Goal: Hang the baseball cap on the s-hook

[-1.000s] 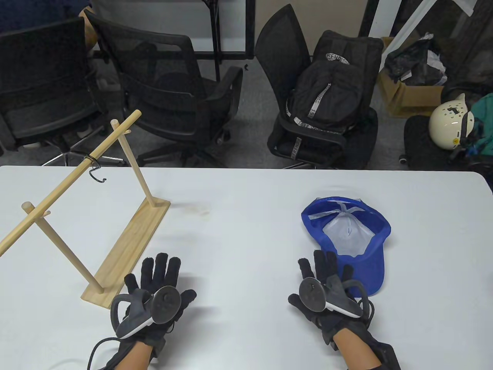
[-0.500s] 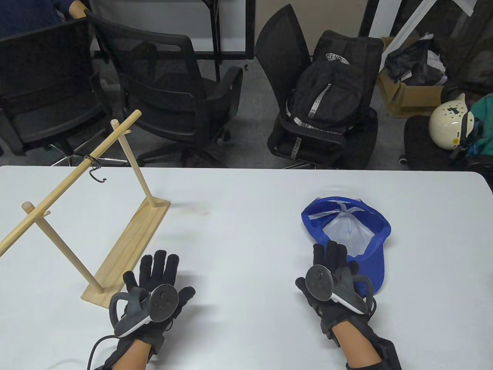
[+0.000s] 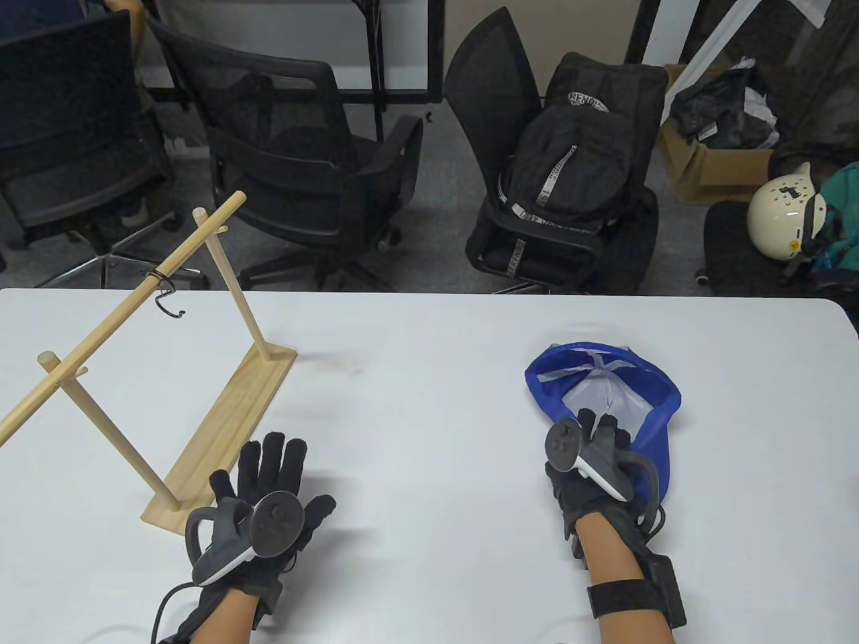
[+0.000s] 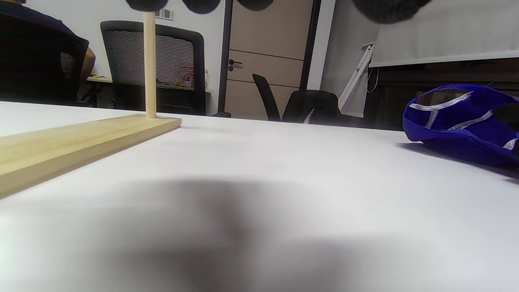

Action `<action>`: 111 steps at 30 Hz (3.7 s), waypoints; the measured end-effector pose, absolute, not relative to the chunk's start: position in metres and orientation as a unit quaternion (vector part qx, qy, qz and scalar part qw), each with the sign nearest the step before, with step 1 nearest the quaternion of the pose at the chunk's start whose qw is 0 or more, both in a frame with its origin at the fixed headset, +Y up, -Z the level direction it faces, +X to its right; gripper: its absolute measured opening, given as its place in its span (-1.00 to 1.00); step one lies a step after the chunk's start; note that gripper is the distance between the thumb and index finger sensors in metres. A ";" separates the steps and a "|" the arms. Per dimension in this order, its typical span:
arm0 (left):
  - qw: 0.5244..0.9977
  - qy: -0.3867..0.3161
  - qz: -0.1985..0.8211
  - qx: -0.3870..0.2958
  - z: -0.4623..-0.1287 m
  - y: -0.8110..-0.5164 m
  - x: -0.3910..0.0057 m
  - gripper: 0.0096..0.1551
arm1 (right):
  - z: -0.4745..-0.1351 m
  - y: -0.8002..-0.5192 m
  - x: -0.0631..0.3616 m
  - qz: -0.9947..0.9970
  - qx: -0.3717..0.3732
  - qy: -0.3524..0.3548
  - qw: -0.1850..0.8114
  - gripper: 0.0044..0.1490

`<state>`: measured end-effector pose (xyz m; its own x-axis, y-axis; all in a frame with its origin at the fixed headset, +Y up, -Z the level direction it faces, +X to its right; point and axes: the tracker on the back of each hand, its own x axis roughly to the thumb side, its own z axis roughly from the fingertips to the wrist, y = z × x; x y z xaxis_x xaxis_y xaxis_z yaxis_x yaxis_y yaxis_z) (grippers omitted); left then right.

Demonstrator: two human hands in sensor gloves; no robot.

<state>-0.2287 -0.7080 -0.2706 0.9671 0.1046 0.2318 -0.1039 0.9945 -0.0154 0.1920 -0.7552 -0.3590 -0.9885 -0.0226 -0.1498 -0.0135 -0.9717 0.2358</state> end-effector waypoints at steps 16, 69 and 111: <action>0.990 -0.127 0.054 -0.015 -0.272 -0.713 -0.225 0.13 | -0.368 -0.769 0.175 -0.981 0.103 -0.144 0.081 -0.13; 0.870 -0.288 0.400 0.015 -0.268 -0.709 -0.199 0.42 | -0.269 -0.667 0.164 -0.821 -0.177 0.164 -0.518 -0.43; 0.844 -0.220 0.484 0.071 -0.267 -0.713 -0.198 -0.50 | -0.288 -0.758 0.131 -0.790 -0.207 -0.037 -0.576 0.01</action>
<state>-0.1980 -0.7126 -0.2673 0.4346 0.7854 0.4408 -0.8481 0.5216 -0.0931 0.1313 -0.7579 -0.2883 -0.2516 0.9251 0.2843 -0.8945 -0.3345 0.2968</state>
